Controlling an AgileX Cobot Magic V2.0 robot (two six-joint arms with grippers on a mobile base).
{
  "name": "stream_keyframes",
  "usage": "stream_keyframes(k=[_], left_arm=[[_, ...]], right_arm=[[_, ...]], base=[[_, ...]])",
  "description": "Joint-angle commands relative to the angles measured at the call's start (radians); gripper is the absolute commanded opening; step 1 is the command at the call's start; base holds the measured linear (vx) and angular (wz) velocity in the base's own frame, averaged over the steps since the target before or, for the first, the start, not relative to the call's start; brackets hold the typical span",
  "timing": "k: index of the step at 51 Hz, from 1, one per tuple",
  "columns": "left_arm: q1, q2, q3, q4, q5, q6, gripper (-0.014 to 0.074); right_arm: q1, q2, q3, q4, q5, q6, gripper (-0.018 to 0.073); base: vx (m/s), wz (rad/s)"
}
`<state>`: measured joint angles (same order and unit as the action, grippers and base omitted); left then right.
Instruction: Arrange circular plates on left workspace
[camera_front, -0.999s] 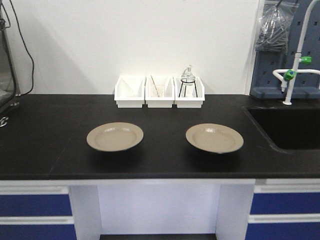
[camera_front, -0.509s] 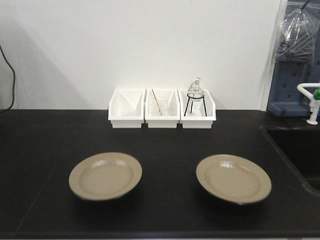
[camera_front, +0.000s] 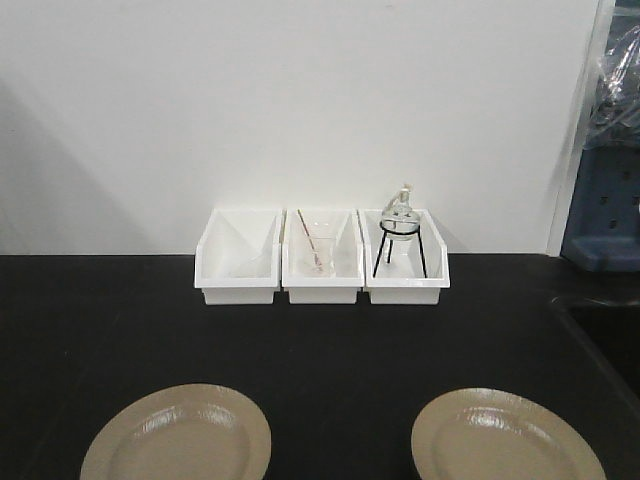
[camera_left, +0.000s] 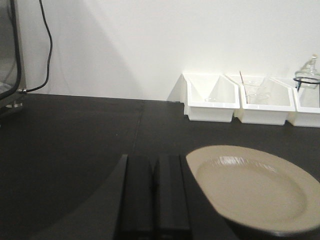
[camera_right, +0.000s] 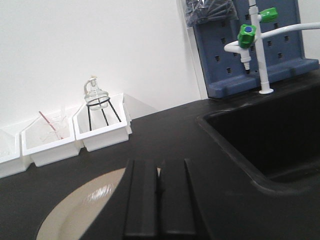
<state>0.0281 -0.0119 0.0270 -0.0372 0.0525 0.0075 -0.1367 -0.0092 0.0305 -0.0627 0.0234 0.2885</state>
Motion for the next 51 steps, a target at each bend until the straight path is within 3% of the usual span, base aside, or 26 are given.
stream_keyframes(k=[1,23,51], left_arm=[[-0.004,-0.014,0.019,-0.001,-0.086,-0.008,0.0],[-0.004,-0.014,0.019,-0.001,-0.086,-0.008,0.0],[-0.004,-0.014,0.019,-0.001,-0.086,-0.008,0.0]], right_arm=[[-0.002,-0.009,0.02,-0.007,-0.078,-0.01,-0.0004],[-0.002,-0.009,0.02,-0.007,-0.078,-0.01,-0.0004],[-0.002,-0.009,0.02,-0.007,-0.078,-0.01,-0.0004]], base=[[0.33,0.01],[0.24,0.02],[0.03,-0.02]])
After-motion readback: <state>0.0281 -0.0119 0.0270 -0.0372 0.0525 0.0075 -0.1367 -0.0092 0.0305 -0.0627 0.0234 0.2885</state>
